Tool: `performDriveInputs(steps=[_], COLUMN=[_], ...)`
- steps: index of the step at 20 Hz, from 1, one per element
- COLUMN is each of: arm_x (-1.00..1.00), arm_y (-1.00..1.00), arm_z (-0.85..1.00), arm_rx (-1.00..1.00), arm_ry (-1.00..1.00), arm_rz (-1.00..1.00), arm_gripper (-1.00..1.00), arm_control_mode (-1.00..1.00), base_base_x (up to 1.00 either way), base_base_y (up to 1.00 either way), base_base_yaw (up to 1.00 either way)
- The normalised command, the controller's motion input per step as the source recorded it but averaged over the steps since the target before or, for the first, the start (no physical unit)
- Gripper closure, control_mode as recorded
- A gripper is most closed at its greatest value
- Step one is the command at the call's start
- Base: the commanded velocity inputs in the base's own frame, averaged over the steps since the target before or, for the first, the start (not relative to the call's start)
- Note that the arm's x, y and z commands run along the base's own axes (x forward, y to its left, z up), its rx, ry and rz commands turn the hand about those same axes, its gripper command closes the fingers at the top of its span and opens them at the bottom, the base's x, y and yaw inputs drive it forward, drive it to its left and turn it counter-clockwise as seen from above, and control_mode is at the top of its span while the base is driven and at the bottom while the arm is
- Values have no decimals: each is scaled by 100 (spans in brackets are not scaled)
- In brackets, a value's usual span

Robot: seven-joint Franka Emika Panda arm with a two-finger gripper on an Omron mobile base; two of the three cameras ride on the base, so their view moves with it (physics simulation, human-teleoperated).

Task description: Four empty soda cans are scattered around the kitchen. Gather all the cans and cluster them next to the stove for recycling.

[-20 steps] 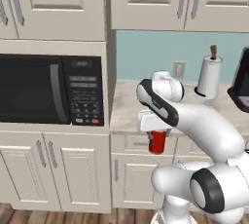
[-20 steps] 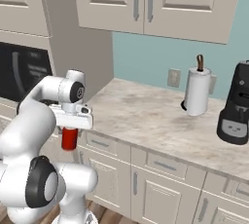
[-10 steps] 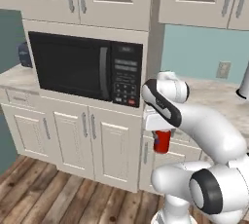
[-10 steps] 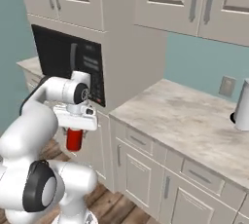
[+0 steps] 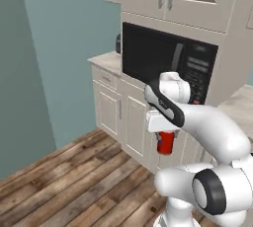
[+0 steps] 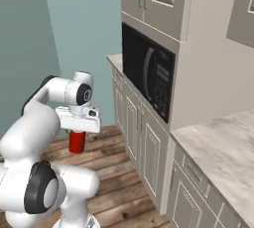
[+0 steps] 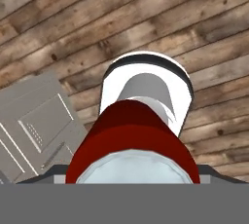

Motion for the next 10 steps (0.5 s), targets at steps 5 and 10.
performDriveInputs(steps=[5,10], arm_x=[0,0], arm_y=[0,0], arm_z=[0,0], arm_rx=[0,0], arm_ry=[0,0], arm_rz=[0,0], arm_gripper=[100,100], arm_control_mode=[100,100], base_base_x=[-52,-60], base_base_y=[-2,-4], base_base_yaw=[51,39])
